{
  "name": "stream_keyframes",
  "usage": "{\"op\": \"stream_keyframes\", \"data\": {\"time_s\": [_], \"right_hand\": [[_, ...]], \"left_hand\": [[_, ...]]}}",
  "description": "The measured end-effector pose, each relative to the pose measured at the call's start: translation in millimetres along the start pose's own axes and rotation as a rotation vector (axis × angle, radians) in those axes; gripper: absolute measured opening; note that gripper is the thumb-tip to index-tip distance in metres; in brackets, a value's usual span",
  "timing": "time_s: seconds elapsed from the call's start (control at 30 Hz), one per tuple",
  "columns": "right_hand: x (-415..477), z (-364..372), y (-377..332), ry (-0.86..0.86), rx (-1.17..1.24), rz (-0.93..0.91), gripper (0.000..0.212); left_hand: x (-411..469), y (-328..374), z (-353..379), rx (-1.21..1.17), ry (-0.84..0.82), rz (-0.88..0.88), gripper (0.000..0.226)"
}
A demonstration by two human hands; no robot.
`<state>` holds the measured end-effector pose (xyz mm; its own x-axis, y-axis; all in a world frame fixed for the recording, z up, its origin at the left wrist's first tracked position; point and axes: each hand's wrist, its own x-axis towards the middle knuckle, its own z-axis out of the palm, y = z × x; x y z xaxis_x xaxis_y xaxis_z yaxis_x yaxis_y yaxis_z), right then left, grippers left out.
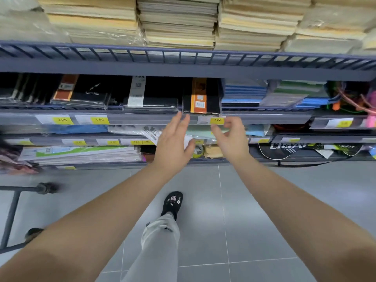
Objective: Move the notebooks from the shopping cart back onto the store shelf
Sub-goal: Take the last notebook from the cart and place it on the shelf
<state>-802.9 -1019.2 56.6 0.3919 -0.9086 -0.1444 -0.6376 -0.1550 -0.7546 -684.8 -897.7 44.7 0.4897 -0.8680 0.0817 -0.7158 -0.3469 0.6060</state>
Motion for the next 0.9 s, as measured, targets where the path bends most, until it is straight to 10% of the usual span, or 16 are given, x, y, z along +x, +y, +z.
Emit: {"op": "stream_keyframes", "data": {"time_s": [0.13,0.3,0.9], "right_hand": [[-16.5,18.0,33.5,0.158,-0.631,-0.609,0.079],[3.7,27.2,35.4,-0.083,-0.822,-0.430,0.087],[37.5,32.9,32.4,-0.012,-0.776,-0.405,0.086]], "left_hand": [[1.7,-4.3,21.6,0.384,-0.074,0.145,0.080],[28.0,-2.5,30.3,0.613,-0.199,0.072,0.084],[50.3,-12.5,39.9,0.667,-0.217,0.113,0.087]]}}
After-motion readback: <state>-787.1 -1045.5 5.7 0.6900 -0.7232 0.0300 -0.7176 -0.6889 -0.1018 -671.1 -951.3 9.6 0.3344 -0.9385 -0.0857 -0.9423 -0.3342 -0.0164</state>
